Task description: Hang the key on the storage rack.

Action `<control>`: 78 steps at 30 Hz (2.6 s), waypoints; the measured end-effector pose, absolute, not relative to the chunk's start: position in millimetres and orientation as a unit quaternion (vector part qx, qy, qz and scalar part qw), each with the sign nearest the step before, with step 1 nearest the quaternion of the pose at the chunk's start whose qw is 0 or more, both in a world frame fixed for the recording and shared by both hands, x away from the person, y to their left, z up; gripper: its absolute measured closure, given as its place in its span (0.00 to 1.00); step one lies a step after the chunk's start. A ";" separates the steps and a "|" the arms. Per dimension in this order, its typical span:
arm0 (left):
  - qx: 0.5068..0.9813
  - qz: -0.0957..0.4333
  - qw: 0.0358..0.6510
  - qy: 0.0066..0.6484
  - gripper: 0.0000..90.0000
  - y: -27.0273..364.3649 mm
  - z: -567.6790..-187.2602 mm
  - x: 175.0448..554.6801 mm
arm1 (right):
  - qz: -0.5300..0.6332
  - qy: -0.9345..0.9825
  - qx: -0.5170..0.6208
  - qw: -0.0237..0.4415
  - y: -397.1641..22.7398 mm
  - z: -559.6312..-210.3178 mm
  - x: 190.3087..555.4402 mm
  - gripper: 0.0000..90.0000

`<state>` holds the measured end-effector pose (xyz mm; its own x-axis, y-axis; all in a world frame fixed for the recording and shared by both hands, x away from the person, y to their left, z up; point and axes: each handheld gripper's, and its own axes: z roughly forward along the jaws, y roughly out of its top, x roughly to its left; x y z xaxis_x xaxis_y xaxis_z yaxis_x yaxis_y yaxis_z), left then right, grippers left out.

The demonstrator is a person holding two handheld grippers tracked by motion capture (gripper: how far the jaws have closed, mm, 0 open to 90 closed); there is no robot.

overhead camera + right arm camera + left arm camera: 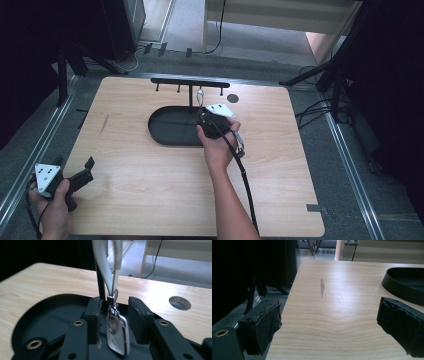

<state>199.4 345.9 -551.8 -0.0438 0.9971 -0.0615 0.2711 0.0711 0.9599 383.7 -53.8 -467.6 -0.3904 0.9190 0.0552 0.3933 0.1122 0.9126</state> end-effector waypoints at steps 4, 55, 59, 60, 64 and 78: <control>0.542 0.421 0.430 0.587 0.06 344.8 -551.8 199.9 | 0.480 0.675 0.481 0.288 -73.1 -460.0 373.5 0.56; 0.544 0.425 0.430 0.582 0.06 341.8 -551.9 198.9 | 0.480 0.574 0.541 0.384 -323.6 -515.3 242.3 0.00; 0.546 0.425 0.429 0.581 0.06 341.5 -551.8 199.2 | 0.468 0.566 0.540 0.410 -335.8 -521.9 233.6 0.00; 0.546 0.425 0.429 0.581 0.06 341.5 -551.9 199.2 | 0.468 0.566 0.540 0.410 -335.8 -521.9 233.6 0.00; 0.546 0.424 0.429 0.581 0.06 341.7 -551.8 199.1 | 0.477 0.548 0.539 0.426 -347.3 -525.5 225.2 0.00; 0.548 0.426 0.427 0.579 0.06 340.9 -551.9 199.1 | 0.478 0.531 0.545 0.439 -364.1 -546.4 202.9 0.00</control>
